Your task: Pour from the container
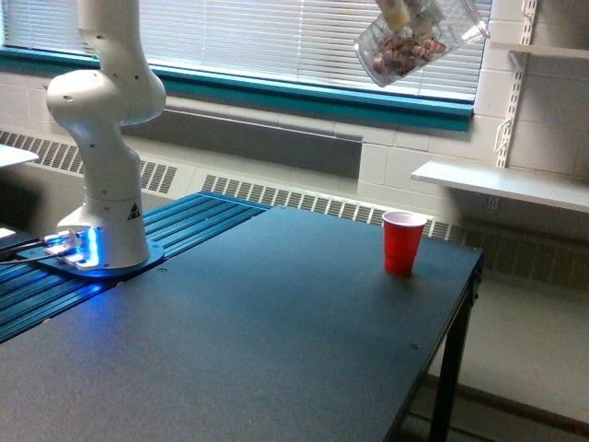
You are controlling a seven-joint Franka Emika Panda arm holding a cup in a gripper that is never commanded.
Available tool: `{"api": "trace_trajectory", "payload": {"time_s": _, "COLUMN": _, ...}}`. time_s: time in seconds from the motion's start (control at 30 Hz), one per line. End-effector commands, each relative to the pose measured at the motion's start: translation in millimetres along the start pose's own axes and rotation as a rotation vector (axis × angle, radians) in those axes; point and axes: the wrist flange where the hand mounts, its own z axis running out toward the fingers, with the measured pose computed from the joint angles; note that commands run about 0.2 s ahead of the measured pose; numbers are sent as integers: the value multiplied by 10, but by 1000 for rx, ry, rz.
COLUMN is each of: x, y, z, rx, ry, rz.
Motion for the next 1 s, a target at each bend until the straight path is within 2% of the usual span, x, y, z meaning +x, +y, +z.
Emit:
{"api": "trace_trajectory", "payload": {"time_s": 0.03, "x": 234, "y": 236, "z": -139, "rx": 38, "ry": 1, "rz": 118}}
{"api": "trace_trajectory", "payload": {"time_s": 0.1, "x": 300, "y": 276, "z": -210, "rx": 67, "ry": -2, "rz": 160}}
{"api": "trace_trajectory", "payload": {"time_s": 0.27, "x": 236, "y": 165, "z": -319, "rx": 147, "ry": -52, "rz": 244}}
{"api": "trace_trajectory", "payload": {"time_s": 0.37, "x": 248, "y": 2, "z": -601, "rx": 236, "ry": -44, "rz": 227}}
{"api": "trace_trajectory", "payload": {"time_s": 0.5, "x": 207, "y": -38, "z": -691, "rx": 304, "ry": -70, "rz": 316}}
{"api": "trace_trajectory", "payload": {"time_s": 0.63, "x": 45, "y": -152, "z": -687, "rx": 364, "ry": -118, "rz": 387}}
{"api": "trace_trajectory", "payload": {"time_s": 1.0, "x": -724, "y": -554, "z": -433, "rx": 455, "ry": -330, "rz": 520}}
